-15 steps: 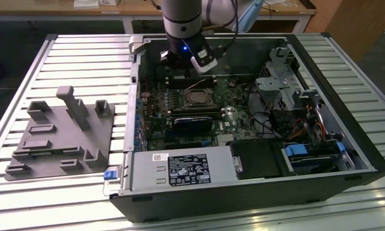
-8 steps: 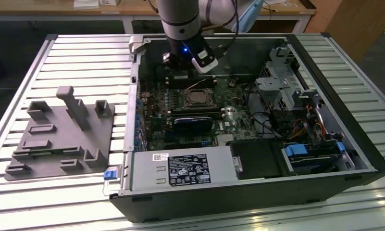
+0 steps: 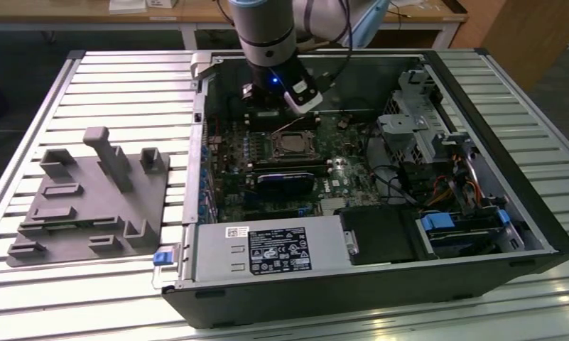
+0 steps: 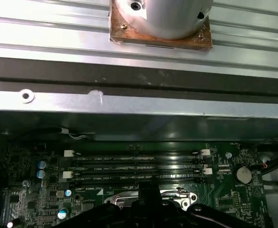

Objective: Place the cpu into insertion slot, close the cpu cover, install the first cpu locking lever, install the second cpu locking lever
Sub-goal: 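Install the first cpu locking lever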

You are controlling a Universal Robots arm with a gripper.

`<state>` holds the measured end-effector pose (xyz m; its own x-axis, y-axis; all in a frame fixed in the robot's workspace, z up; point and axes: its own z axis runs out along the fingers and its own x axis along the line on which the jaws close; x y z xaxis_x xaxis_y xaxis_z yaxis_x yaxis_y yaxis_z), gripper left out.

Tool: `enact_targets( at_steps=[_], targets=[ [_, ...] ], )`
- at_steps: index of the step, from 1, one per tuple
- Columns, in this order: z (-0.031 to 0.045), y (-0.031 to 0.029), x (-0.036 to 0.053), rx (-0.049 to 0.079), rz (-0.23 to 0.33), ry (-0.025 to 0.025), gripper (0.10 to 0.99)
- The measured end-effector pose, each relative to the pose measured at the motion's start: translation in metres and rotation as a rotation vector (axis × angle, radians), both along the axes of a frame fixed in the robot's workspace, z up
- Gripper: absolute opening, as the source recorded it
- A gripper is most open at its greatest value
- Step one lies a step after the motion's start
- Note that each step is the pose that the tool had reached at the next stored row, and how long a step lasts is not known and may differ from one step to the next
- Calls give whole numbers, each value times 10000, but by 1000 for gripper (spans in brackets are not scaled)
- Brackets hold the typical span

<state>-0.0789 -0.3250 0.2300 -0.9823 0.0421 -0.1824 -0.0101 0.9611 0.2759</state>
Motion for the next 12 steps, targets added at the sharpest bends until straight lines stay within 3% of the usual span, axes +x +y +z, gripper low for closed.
enact_targets(
  at_steps=[12],
  targets=[
    [-87, 0, 148, 4, -127, -2, 106]
  ],
)
